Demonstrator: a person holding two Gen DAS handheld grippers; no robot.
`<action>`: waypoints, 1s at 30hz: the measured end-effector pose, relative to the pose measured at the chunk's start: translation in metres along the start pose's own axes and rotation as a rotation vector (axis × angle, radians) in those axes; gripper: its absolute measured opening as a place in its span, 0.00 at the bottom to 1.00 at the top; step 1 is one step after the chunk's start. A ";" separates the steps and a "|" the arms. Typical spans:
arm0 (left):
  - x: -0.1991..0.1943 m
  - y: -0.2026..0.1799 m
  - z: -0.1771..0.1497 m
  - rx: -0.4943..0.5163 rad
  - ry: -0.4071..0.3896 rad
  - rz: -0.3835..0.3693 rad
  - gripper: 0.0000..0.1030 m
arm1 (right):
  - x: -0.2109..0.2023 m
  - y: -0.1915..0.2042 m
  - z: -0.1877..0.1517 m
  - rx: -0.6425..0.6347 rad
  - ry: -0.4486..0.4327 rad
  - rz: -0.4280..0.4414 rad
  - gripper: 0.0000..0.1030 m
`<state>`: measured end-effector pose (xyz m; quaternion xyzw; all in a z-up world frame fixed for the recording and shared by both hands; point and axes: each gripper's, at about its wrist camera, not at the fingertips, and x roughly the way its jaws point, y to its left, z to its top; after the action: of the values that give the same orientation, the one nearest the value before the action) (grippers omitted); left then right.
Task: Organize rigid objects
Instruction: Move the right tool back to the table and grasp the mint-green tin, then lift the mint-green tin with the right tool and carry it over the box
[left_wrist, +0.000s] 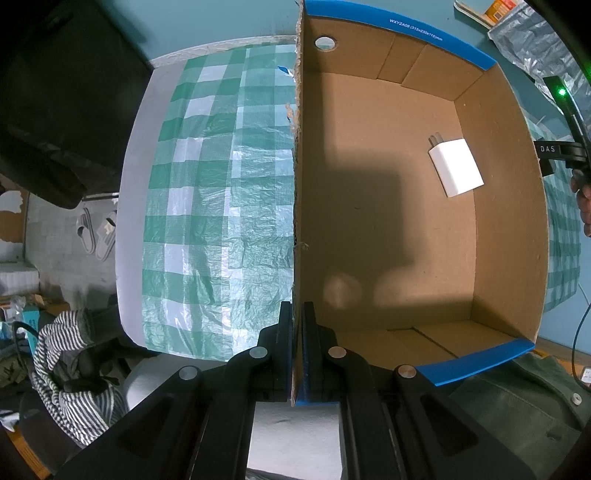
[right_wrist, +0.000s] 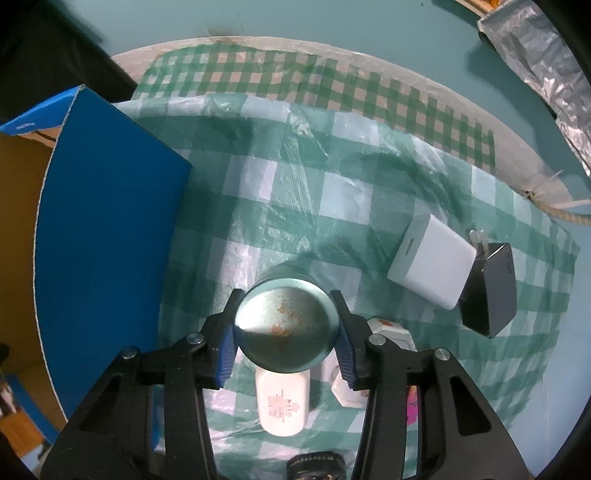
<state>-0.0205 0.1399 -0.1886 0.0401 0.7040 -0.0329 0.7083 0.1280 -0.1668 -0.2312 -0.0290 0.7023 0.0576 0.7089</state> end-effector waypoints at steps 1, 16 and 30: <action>0.000 0.000 0.000 0.000 0.000 0.000 0.04 | -0.001 0.001 0.000 -0.003 0.001 0.003 0.43; -0.001 0.000 0.001 0.007 0.003 0.000 0.04 | -0.051 0.019 -0.002 -0.081 -0.012 0.013 0.43; -0.001 -0.002 0.002 0.013 0.004 0.002 0.04 | -0.117 0.063 0.015 -0.203 -0.101 0.038 0.43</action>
<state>-0.0191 0.1373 -0.1879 0.0456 0.7052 -0.0365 0.7066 0.1344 -0.1068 -0.1119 -0.0844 0.6567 0.1433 0.7356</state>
